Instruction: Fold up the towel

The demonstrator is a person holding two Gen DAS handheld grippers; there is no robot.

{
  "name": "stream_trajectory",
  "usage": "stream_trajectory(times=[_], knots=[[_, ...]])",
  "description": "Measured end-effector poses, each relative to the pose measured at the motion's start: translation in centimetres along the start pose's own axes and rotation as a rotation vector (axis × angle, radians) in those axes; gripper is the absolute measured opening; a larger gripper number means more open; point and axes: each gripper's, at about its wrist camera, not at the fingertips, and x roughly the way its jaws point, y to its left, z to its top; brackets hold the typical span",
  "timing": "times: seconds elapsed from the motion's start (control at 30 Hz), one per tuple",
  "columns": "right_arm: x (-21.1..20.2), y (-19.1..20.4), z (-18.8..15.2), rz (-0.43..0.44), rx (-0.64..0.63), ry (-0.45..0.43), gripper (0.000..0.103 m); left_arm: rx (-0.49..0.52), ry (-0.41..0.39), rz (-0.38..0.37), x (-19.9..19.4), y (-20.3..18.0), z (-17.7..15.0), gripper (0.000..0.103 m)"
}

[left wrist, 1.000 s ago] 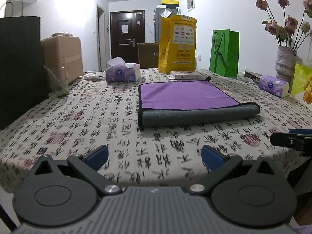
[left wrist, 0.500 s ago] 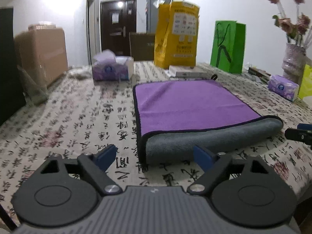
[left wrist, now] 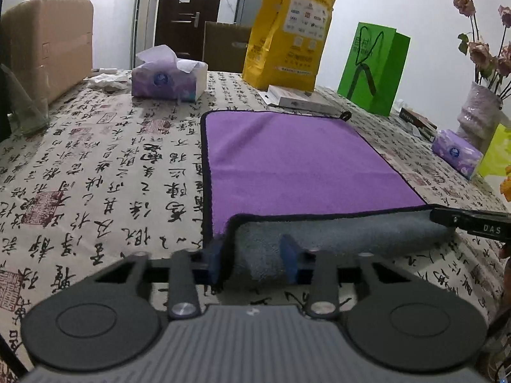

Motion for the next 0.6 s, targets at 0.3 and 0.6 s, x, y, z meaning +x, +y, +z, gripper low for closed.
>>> stream_trajectory(times=[0.3, 0.6], knots=[[-0.4, 0.7, 0.6, -0.023, -0.065, -0.022, 0.007, 0.012, -0.085, 0.008, -0.8, 0.0, 1.1, 0.006], [0.5, 0.8, 2.5, -0.041, -0.136, -0.052, 0.007, 0.041, -0.148, 0.024, 0.0, 0.3, 4.2, 0.006]])
